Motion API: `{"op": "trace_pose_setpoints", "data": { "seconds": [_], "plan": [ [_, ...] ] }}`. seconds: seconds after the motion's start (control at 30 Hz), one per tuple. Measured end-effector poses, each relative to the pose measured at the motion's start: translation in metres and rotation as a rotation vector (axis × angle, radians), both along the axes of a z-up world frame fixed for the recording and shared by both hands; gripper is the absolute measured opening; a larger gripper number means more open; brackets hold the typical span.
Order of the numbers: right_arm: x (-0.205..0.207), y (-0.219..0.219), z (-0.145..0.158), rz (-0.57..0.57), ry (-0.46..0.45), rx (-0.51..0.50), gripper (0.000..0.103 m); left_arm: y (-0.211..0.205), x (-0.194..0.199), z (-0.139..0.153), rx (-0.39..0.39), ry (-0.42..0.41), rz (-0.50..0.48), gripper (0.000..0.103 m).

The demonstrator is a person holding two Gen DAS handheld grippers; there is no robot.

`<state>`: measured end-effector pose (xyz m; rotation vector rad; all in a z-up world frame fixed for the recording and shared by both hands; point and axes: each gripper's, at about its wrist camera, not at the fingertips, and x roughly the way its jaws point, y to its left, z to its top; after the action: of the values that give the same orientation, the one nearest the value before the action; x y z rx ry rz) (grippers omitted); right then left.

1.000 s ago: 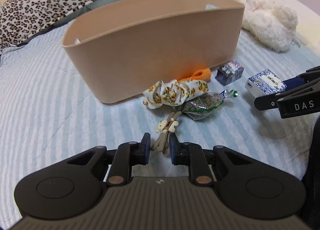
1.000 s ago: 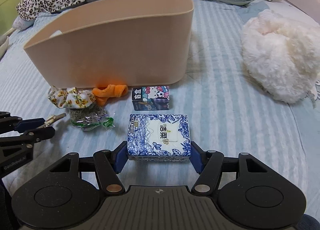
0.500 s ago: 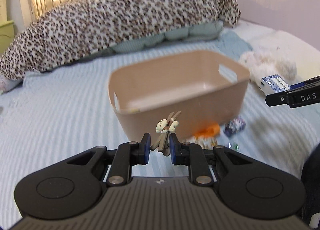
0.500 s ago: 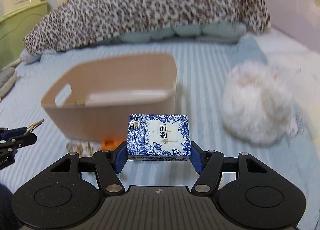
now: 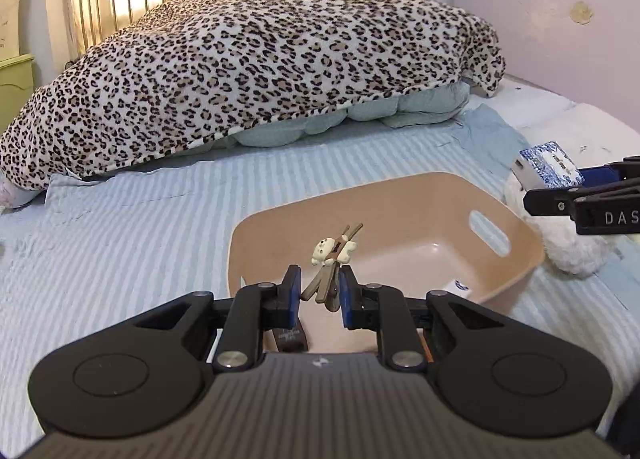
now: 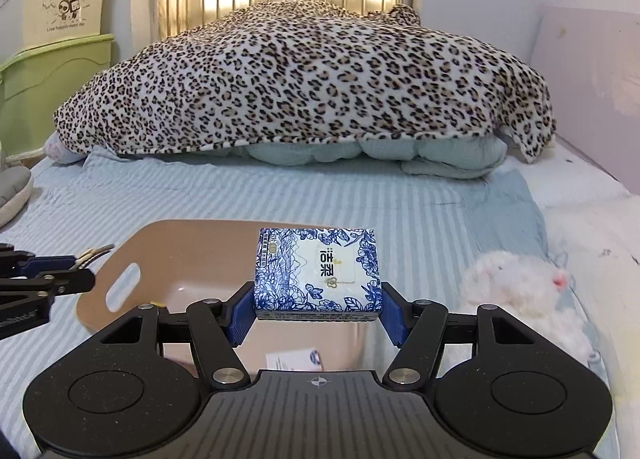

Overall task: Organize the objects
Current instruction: 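Carry both items over the basket and release them inside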

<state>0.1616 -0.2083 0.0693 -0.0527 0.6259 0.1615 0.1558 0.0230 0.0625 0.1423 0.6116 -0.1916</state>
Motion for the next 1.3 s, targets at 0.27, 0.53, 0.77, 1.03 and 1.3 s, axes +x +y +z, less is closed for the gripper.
{"op": "trace_pose_setpoints", "data": {
  "seconds": [0.27,0.53,0.77,1.03,1.3],
  "plan": [
    [0.043,0.026,-0.036,0.023,0.093,-0.023,0.06,-0.013,0.046,-0.037,-0.014,0.13,0.05,0.021],
    [0.057,0.039,-0.076,0.056,0.205,-0.092,0.06,-0.018,0.074,-0.082,0.049,0.258,0.062,0.022],
    [0.054,0.038,-0.075,0.053,0.206,-0.094,0.069,-0.012,0.068,-0.076,0.036,0.255,0.065,0.029],
    [0.031,0.025,-0.038,0.042,0.127,-0.024,0.084,-0.001,0.036,-0.026,0.029,0.15,0.071,0.075],
    [-0.002,0.011,-0.027,0.039,0.124,-0.046,0.095,0.007,-0.005,-0.012,0.017,0.152,0.041,0.076]
  ]
}}
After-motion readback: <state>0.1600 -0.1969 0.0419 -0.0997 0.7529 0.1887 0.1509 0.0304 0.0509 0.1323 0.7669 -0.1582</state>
